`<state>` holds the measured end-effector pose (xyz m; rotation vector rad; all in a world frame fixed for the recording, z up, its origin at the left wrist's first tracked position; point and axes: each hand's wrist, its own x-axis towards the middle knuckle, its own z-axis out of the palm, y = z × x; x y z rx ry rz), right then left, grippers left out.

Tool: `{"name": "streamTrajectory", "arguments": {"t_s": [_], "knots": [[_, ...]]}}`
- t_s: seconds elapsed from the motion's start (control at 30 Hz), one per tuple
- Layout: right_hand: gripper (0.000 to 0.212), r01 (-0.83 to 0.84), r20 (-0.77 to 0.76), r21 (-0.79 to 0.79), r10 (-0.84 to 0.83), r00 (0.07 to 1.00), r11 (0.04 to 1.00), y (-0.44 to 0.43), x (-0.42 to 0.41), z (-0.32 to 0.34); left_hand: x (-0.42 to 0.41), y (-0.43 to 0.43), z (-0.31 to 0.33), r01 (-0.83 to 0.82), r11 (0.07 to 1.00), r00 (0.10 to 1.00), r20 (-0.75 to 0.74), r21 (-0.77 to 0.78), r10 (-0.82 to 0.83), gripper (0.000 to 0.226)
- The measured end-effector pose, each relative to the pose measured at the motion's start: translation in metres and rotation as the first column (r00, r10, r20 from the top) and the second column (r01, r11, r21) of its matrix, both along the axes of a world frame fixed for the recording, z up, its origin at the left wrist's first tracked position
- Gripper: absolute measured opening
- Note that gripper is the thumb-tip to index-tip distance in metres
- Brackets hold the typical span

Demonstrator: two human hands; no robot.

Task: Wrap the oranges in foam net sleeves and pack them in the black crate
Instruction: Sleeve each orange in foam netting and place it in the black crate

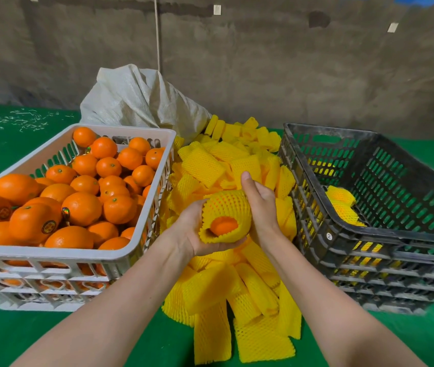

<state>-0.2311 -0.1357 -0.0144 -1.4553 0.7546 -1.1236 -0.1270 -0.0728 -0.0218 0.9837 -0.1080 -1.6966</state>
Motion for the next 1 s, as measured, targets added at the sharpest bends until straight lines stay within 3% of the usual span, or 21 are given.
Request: {"name": "streamTrajectory", "arguments": {"t_s": [0.2,0.27,0.33,0.43,0.53,0.6,0.73,0.8,0.9,1.0], "knots": [[0.051,-0.136,0.016,0.044,0.136,0.991,0.99,-0.005,-0.002,0.006,-0.005,0.004,0.01,0.104,0.992,0.99,0.101,-0.073,-0.096,0.034],[0.04,-0.094,-0.029,0.029,0.095,0.995,0.995,-0.007,-0.003,0.003,-0.005,0.003,0.014,0.063,0.995,0.993,0.107,-0.072,-0.055,0.046],[0.02,-0.038,-0.086,0.079,0.045,0.995,0.996,-0.007,-0.004,-0.001,-0.002,0.001,0.016,0.003,0.995,0.974,0.228,-0.104,0.02,0.049],[0.037,-0.108,-0.124,0.273,0.146,0.982,0.956,-0.003,-0.009,-0.008,0.002,-0.002,0.016,-0.133,0.984,0.846,0.504,-0.122,0.176,0.059],[0.04,-0.307,-0.008,0.308,0.324,0.946,0.901,0.012,-0.01,-0.014,0.001,-0.008,0.013,-0.192,0.967,0.662,0.705,-0.167,0.253,0.066],[0.044,-0.328,0.033,0.259,0.331,0.943,0.908,0.018,-0.008,-0.019,-0.003,-0.012,0.012,-0.216,0.952,0.634,0.711,-0.216,0.305,0.068],[0.062,-0.187,0.146,0.222,0.157,0.977,0.957,0.019,-0.014,-0.019,-0.004,-0.016,0.011,-0.43,0.871,0.808,0.33,-0.237,0.489,0.043],[0.054,-0.095,0.124,0.117,0.08,0.989,0.989,0.016,-0.019,-0.021,-0.012,-0.015,0.009,-0.329,0.904,0.822,0.388,-0.272,0.416,0.033],[0.037,-0.123,0.079,-0.019,0.124,0.989,0.992,0.013,-0.027,-0.019,-0.029,-0.017,0.013,-0.193,0.93,0.779,0.528,-0.312,0.339,0.035],[0.043,-0.159,0.046,-0.067,0.162,0.986,0.985,0.005,-0.044,-0.011,-0.042,-0.027,0.022,-0.077,0.918,0.722,0.613,-0.389,0.32,0.036]]}}
